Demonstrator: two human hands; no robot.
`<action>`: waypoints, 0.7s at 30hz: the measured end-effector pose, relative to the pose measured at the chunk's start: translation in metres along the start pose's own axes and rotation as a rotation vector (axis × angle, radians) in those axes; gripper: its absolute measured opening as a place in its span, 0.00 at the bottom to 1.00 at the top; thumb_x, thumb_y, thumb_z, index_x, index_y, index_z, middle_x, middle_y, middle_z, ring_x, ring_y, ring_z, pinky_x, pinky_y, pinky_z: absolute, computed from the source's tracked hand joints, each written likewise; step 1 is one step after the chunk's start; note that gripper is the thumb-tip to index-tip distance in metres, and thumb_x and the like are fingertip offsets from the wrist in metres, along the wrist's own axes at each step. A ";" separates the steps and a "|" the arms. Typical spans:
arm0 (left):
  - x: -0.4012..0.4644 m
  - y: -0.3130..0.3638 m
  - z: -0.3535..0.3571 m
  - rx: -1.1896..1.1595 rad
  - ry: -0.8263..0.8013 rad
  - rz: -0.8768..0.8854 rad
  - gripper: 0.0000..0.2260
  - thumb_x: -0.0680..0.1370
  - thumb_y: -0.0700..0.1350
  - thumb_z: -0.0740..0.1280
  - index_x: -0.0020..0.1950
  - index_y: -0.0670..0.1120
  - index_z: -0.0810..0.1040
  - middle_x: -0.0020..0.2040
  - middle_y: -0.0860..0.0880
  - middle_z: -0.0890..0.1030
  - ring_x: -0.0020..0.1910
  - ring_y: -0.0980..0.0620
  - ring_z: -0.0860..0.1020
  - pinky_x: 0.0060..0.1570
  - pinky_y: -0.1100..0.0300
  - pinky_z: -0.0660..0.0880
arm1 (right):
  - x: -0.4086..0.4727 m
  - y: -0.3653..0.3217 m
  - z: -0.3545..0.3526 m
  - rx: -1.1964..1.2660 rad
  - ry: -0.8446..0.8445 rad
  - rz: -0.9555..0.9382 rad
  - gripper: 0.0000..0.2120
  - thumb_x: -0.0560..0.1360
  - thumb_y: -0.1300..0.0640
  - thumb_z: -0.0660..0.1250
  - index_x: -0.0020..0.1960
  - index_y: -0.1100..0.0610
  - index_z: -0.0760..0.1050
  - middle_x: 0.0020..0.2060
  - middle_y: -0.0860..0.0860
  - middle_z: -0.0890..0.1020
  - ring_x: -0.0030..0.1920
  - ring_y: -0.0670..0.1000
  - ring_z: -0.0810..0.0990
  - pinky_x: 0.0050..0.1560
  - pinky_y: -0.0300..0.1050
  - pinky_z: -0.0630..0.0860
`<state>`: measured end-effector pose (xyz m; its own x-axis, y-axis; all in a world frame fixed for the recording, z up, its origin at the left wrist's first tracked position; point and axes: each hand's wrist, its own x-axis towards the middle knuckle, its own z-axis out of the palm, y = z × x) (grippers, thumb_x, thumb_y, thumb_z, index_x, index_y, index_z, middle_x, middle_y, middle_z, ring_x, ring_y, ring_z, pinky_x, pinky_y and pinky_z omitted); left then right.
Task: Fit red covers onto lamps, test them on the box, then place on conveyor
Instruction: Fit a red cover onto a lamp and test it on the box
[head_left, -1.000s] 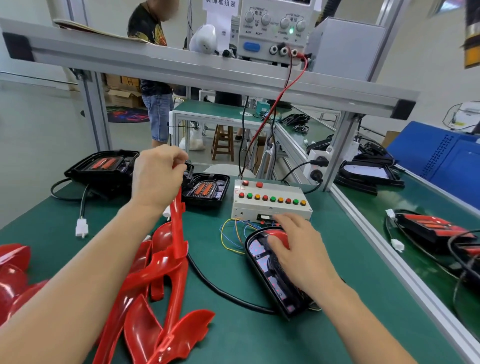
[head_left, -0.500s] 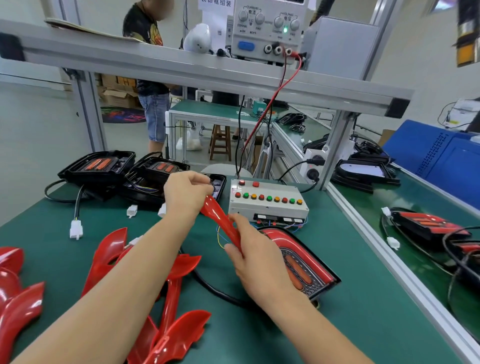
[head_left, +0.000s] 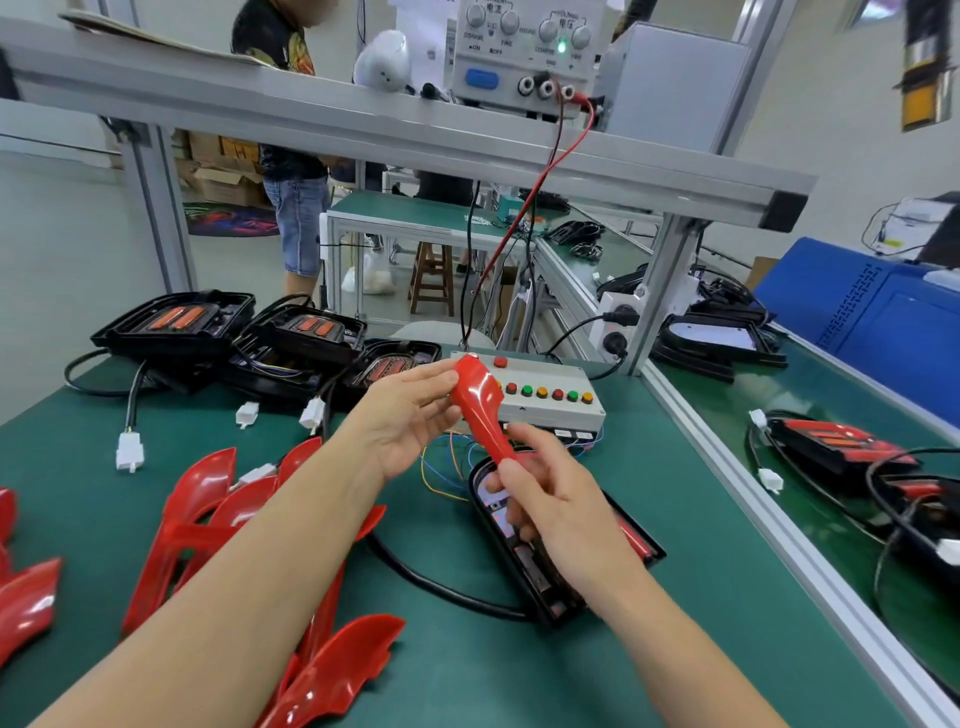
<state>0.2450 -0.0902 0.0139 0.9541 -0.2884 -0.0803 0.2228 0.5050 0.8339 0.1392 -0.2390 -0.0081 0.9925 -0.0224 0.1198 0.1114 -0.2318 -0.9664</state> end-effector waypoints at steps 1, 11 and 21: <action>0.001 -0.001 0.002 -0.021 0.021 -0.003 0.07 0.76 0.33 0.64 0.49 0.40 0.81 0.36 0.47 0.83 0.31 0.55 0.78 0.29 0.68 0.76 | -0.002 0.001 -0.003 -0.100 0.028 -0.046 0.13 0.80 0.60 0.63 0.61 0.47 0.74 0.41 0.49 0.82 0.32 0.43 0.74 0.34 0.37 0.73; 0.000 -0.022 0.020 -0.129 0.100 -0.049 0.05 0.77 0.33 0.64 0.48 0.39 0.78 0.32 0.47 0.82 0.26 0.57 0.79 0.27 0.69 0.75 | -0.019 -0.001 -0.025 -0.819 0.134 -0.294 0.18 0.76 0.55 0.69 0.65 0.47 0.75 0.53 0.45 0.81 0.51 0.50 0.77 0.53 0.47 0.74; 0.004 -0.057 -0.003 1.122 0.065 -0.226 0.04 0.75 0.41 0.68 0.44 0.42 0.75 0.34 0.44 0.71 0.27 0.50 0.70 0.24 0.64 0.70 | -0.041 0.008 -0.049 -0.857 0.040 -0.156 0.17 0.81 0.53 0.60 0.70 0.50 0.71 0.54 0.49 0.79 0.54 0.52 0.76 0.57 0.45 0.70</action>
<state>0.2368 -0.1175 -0.0360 0.9308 -0.2211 -0.2910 0.1177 -0.5724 0.8115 0.0975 -0.2881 -0.0097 0.9647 0.0401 0.2604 0.1547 -0.8864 -0.4364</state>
